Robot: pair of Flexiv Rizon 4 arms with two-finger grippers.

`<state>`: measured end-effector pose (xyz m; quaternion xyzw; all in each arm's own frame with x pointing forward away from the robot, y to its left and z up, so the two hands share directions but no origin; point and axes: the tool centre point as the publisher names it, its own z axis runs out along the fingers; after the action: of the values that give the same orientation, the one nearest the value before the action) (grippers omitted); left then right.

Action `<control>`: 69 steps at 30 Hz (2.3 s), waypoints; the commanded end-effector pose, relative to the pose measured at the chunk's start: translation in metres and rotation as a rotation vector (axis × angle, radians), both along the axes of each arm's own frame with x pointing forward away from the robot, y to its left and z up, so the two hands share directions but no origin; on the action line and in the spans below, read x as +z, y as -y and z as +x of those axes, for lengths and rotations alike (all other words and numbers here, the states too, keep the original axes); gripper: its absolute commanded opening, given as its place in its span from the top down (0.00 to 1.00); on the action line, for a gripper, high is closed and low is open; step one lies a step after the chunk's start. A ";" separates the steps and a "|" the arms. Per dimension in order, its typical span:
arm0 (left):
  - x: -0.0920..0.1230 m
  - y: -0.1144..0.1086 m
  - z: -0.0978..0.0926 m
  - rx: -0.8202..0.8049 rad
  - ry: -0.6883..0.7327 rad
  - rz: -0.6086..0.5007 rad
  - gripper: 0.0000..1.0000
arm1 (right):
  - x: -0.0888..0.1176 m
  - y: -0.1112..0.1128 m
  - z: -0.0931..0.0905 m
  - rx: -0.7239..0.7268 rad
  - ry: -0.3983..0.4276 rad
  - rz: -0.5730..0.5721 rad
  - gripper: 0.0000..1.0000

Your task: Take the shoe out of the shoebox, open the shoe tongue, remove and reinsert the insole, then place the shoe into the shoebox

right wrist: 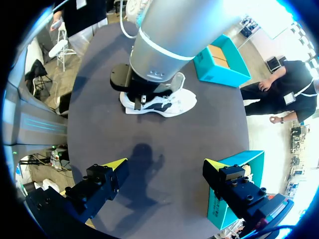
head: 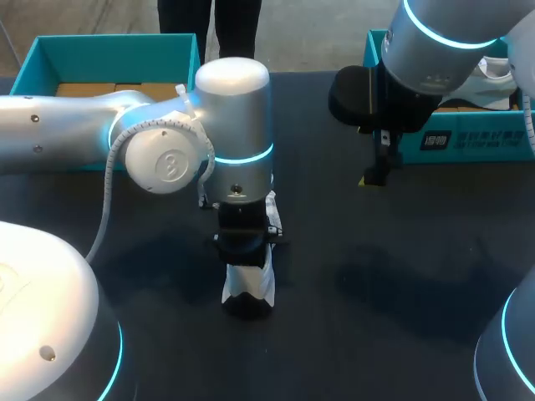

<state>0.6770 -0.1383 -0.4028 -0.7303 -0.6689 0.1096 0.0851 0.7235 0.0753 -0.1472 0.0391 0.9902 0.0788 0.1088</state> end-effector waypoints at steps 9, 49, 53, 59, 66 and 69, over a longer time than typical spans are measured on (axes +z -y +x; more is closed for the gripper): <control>0.021 0.000 0.020 0.002 0.075 -0.039 1.00 | -0.001 -0.001 0.001 0.000 -0.002 -0.001 0.00; 0.060 0.005 0.066 -0.035 0.469 -0.015 0.77 | -0.001 -0.001 0.001 0.000 -0.002 -0.001 0.00; 0.059 0.004 0.069 -0.010 0.455 -0.014 0.00 | -0.001 -0.001 0.001 0.000 -0.002 -0.001 0.00; 0.056 0.004 0.073 0.016 0.450 -0.005 0.00 | -0.001 -0.001 0.001 0.000 -0.002 -0.001 0.00; 0.055 0.000 0.077 0.050 0.428 0.020 0.00 | -0.001 -0.001 0.001 0.000 -0.002 -0.001 0.00; 0.058 -0.002 0.078 0.061 0.429 0.038 0.00 | -0.001 -0.001 0.001 0.000 -0.002 -0.001 0.00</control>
<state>0.7526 -0.1356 -0.3480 -0.7152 -0.6947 -0.0552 -0.0532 0.7235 0.0754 -0.1472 0.0391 0.9902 0.0787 0.1087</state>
